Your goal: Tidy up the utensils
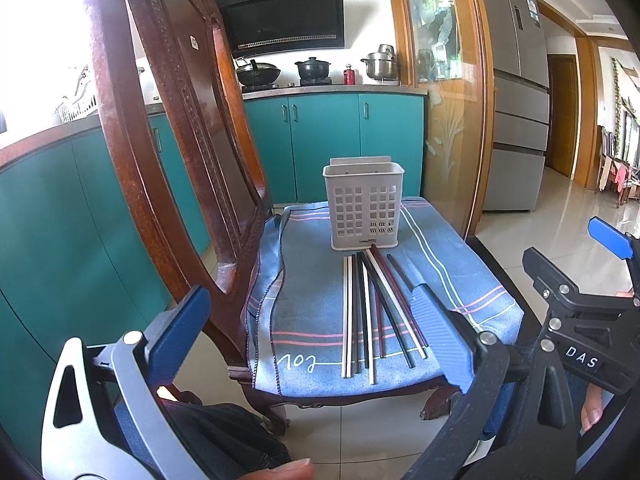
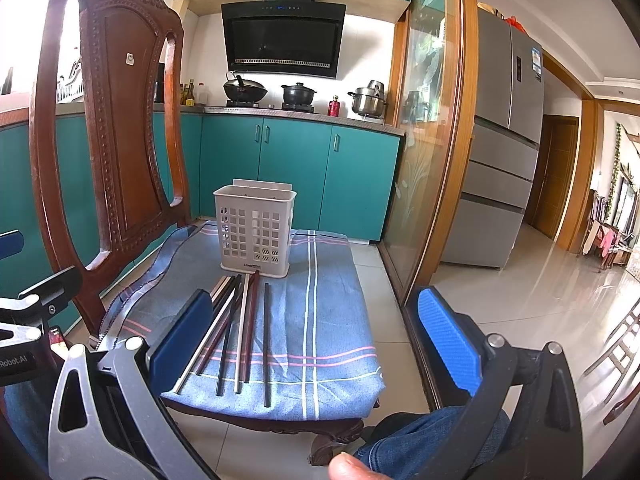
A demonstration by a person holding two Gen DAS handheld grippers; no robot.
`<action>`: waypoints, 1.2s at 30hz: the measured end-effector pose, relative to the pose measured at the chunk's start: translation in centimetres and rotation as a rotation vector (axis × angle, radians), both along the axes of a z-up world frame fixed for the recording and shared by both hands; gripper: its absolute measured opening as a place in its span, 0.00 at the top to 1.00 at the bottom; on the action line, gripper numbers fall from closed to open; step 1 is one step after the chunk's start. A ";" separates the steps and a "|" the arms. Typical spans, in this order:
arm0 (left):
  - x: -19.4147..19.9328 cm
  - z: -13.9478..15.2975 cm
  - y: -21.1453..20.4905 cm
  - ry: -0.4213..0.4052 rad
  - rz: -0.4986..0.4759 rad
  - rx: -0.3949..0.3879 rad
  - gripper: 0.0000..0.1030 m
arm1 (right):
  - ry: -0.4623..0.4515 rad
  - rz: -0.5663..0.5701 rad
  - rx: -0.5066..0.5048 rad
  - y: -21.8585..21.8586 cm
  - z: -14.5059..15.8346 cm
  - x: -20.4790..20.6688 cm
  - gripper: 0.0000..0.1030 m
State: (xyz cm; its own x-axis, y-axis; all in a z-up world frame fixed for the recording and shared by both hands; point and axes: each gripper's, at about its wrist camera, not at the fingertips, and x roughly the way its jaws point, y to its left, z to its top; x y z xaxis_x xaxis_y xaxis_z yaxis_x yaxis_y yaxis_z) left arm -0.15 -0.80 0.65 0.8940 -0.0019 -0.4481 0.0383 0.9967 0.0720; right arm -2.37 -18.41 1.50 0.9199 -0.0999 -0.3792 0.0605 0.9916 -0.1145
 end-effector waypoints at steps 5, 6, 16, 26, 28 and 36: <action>0.0 0.0 0.0 0.001 0.001 0.000 0.03 | -0.001 0.000 -0.001 0.0 0.0 0.0 0.02; 0.0 0.0 0.0 0.001 0.001 0.000 0.03 | -0.001 0.000 0.000 0.0 0.0 0.0 0.02; 0.0 0.0 -0.1 0.002 0.001 0.001 0.03 | 0.000 -0.001 0.001 0.0 0.0 0.0 0.02; 0.1 -0.2 -0.2 0.005 0.003 0.003 0.03 | -0.001 0.000 0.002 0.0 0.1 0.0 0.02; 0.2 -0.3 -0.2 0.006 0.003 0.004 0.03 | -0.001 0.001 0.002 -0.1 0.0 0.0 0.02; 0.5 -0.7 -0.3 0.018 0.002 0.008 0.03 | 0.001 0.001 0.007 -0.1 0.0 0.1 0.02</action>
